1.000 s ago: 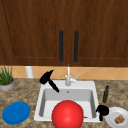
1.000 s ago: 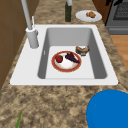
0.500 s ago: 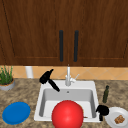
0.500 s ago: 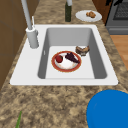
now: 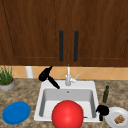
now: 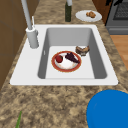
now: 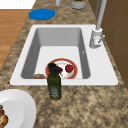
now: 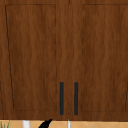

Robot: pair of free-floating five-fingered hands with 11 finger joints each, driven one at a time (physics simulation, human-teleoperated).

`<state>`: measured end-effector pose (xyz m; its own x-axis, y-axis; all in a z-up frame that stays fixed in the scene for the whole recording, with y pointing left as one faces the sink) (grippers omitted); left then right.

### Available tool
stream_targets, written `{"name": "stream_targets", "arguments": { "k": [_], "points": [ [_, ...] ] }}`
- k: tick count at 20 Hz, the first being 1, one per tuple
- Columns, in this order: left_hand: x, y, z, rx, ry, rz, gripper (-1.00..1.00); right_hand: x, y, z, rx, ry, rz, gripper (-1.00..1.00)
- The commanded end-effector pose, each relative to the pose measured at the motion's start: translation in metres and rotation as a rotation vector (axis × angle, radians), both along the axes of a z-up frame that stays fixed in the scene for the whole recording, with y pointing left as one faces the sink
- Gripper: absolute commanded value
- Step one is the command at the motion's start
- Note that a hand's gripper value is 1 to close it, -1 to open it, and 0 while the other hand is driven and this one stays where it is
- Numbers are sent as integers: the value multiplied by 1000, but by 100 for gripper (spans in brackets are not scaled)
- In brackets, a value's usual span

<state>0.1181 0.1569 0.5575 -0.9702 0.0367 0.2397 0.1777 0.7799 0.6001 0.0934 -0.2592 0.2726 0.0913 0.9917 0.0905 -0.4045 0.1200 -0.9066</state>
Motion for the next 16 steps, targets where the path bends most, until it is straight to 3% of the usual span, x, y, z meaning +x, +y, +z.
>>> {"name": "stream_targets", "arguments": {
  "k": [1, 13, 15, 16],
  "points": [
    [-6, 0, 8, -125, 0, 87, -100, 0, 0, 0, 0, 0, 0, 0],
    [-22, -1, 30, -164, -19, 111, -100, 0, 0, 0, 0, 0, 0, 0],
    [-25, -1, 34, -161, -22, 120, -100, 0, 0, 0, 0, 0, 0, 0],
    [-26, -2, 34, -143, -27, 135, -100, 0, 0, 0, 0, 0, 0, 0]
  ]
}}
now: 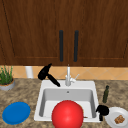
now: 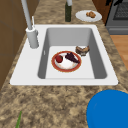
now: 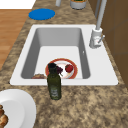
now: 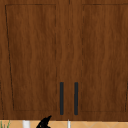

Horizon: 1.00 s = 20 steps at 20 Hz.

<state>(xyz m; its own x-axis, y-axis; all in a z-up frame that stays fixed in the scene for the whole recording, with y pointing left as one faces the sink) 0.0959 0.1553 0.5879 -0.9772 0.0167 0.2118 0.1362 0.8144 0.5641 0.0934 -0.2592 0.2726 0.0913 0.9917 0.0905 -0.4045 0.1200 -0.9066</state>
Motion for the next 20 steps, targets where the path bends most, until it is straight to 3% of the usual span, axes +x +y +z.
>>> {"name": "stream_targets", "arguments": {
  "k": [1, 14, 17, 20],
  "points": [
    [-3, 0, 3, -66, 0, 122, -100, 0, 0, 0, 0, 0, 0, 0],
    [-4, -1, 7, 2, -86, 263, -100, 0, 0, 0, 0, 0, 0, 0],
    [-8, 0, 23, -59, -113, 284, -100, 0, 0, 0, 0, 0, 0, 0],
    [-11, 0, 33, -74, -120, 300, -100, 0, 0, 0, 0, 0, 0, 0]
  ]
}}
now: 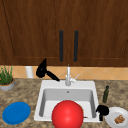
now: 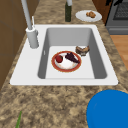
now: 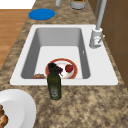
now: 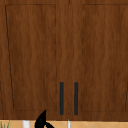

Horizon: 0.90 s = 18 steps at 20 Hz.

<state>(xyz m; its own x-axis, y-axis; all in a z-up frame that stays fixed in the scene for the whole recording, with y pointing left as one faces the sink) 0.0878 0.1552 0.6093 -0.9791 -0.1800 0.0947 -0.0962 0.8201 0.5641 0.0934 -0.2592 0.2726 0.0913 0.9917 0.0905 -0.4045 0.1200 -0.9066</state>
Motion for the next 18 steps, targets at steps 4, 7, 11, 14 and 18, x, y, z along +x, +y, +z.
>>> {"name": "stream_targets", "arguments": {
  "k": [4, 7, 11, 14, 18],
  "points": [
    [-6, 0, 25, -90, -19, 117, -100, 0, 0, 0, 0, 0, 0, 0],
    [-11, -3, 38, -96, -36, 121, -100, 0, 0, 0, 0, 0, 0, 0],
    [-10, -4, 31, -11, -35, 54, -100, 0, 0, 0, 0, 0, 0, 0],
    [-10, -4, 31, -17, -38, 54, -100, 0, 0, 0, 0, 0, 0, 0],
    [-13, -24, 52, -89, -70, 113, -100, 0, 0, 0, 0, 0, 0, 0]
  ]
}}
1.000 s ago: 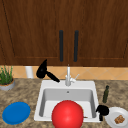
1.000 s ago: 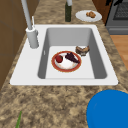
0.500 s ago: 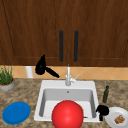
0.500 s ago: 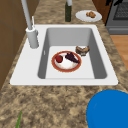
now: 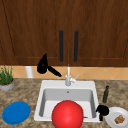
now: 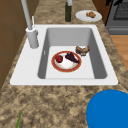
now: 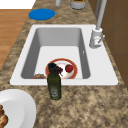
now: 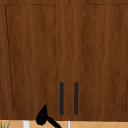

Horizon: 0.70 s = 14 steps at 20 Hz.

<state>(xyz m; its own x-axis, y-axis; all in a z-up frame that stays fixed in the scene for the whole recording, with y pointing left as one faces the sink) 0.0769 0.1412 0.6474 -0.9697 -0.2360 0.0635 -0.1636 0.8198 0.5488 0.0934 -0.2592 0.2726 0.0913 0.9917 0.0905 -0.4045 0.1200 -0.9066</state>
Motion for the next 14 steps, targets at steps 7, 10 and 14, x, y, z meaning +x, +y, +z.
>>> {"name": "stream_targets", "arguments": {
  "k": [7, 10, 14],
  "points": [
    [-10, -15, 33, -106, -11, 103, -100, 0, 0, 0, 0, 0, 0, 0],
    [-13, -16, 42, -89, -16, 126, -100, 0, 0, 0, 0, 0, 0, 0],
    [-14, -16, 48, -70, -32, 174, -100, 0, 0, 0, 0, 0, 0, 0]
  ]
}}
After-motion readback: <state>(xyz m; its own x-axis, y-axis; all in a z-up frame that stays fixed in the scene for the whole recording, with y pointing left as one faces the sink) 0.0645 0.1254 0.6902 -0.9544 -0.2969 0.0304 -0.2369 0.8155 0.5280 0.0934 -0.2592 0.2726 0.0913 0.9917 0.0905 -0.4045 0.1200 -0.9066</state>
